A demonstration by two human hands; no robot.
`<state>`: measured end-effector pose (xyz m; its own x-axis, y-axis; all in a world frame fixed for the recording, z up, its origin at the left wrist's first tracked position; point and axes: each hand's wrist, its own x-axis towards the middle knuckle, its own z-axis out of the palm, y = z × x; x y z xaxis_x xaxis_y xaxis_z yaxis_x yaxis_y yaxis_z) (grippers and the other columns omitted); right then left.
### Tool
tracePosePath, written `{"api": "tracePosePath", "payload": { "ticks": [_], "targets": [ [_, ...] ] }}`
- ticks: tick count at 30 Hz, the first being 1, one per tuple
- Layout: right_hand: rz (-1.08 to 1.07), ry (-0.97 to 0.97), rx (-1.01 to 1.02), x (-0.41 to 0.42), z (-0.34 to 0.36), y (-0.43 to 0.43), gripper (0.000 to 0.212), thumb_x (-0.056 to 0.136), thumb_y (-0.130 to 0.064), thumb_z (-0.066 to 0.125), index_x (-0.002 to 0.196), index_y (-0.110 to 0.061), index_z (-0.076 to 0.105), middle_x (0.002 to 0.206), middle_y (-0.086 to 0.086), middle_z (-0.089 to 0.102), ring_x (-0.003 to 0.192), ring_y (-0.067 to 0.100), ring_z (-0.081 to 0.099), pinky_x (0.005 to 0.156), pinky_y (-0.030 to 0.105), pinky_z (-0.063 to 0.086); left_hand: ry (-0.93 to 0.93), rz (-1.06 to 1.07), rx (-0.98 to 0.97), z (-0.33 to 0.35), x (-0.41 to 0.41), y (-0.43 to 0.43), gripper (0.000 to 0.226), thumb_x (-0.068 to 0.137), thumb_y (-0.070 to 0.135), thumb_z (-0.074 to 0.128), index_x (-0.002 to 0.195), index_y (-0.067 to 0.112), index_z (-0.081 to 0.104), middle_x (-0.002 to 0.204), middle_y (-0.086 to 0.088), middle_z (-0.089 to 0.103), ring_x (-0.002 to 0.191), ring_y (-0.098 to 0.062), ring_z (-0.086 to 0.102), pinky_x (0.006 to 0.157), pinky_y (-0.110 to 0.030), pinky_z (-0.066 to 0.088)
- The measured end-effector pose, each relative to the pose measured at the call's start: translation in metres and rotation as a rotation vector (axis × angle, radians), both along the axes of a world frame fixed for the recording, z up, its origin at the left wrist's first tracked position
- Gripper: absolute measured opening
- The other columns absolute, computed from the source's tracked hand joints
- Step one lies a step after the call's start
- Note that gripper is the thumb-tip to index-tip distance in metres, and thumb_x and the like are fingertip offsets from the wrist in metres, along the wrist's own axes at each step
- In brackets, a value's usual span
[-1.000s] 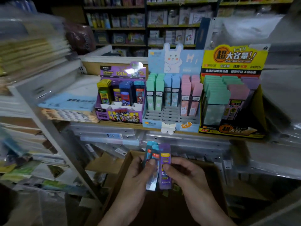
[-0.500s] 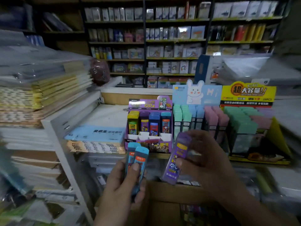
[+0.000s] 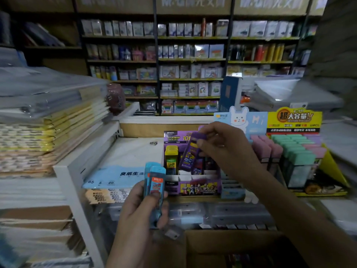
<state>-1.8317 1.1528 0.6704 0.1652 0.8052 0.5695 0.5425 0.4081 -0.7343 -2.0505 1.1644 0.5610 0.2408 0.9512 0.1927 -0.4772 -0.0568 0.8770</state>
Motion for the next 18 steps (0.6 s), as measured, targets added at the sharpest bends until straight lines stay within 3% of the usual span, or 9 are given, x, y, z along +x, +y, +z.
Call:
{"api": "tracePosePath", "payload": {
  "ticks": [4,10,14,18],
  "targets": [
    [-0.092,-0.160,0.029,-0.007,0.007,0.017,0.009,0.087,-0.010,0.073,0.093,-0.018,0.071,0.080,0.008,0.068,0.073,0.023,0.066,0.072,0.043,0.059,0.037,-0.001,0.031,0.004,-0.006,0.007,0.022,0.087,0.017,0.063,0.105,0.017,0.074,0.084,-0.023,0.067,0.053,-0.024,0.049,0.043,-0.029,0.039],
    [-0.148,-0.290,0.008,-0.008,0.006,0.033,0.013,0.086,-0.010,0.074,0.097,-0.018,0.075,0.083,-0.001,0.070,0.078,0.016,0.064,0.075,0.033,0.057,0.033,-0.039,-0.002,0.010,-0.009,0.016,0.032,0.098,0.003,0.053,0.101,0.025,0.077,0.082,-0.014,0.071,0.059,-0.020,0.060,0.045,-0.026,0.045],
    [-0.149,-0.329,-0.018,-0.009,-0.001,0.039,0.019,0.085,-0.010,0.076,0.103,-0.017,0.076,0.088,-0.003,0.073,0.084,0.010,0.067,0.081,0.027,0.057,0.021,-0.048,-0.037,0.012,-0.008,0.022,0.023,0.085,0.014,0.065,0.096,0.028,0.079,0.083,-0.011,0.073,0.065,-0.019,0.066,0.050,-0.026,0.051],
    [-0.182,-0.365,-0.031,-0.010,-0.009,0.040,0.020,0.086,-0.015,0.076,0.104,-0.023,0.076,0.090,-0.010,0.071,0.087,0.007,0.066,0.085,0.030,0.058,0.021,-0.065,-0.062,0.011,-0.012,0.027,0.027,0.077,0.023,0.068,0.103,0.026,0.077,0.088,-0.013,0.074,0.067,-0.018,0.068,0.052,-0.026,0.051]
  ]
}}
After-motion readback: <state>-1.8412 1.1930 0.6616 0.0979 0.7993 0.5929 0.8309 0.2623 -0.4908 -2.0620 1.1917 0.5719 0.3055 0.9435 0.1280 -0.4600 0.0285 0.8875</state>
